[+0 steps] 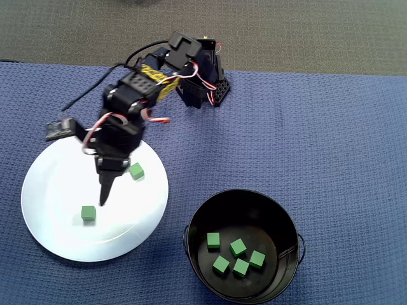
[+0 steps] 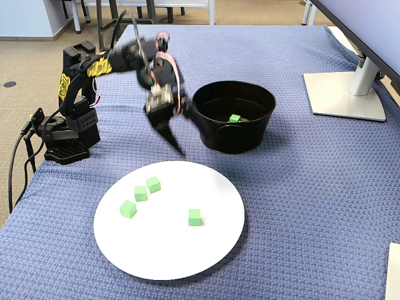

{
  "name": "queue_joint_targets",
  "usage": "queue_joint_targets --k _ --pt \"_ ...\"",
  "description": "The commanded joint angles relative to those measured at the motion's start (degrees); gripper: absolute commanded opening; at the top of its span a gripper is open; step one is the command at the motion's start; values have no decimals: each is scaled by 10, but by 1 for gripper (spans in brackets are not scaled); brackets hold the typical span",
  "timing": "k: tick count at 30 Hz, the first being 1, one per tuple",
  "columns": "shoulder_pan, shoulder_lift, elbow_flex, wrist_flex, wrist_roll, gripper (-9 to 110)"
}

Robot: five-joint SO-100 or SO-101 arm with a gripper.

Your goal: Pick up the green cubes from the white plate and place them in the black recipient

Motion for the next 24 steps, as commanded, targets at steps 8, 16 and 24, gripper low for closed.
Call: queue_joint_targets --k 8,16,24 --pt "99 -102 -35 -131 -377 31" --pt "106 -171 -123 -153 -425 28" --pt "96 -194 -116 -157 -438 29"
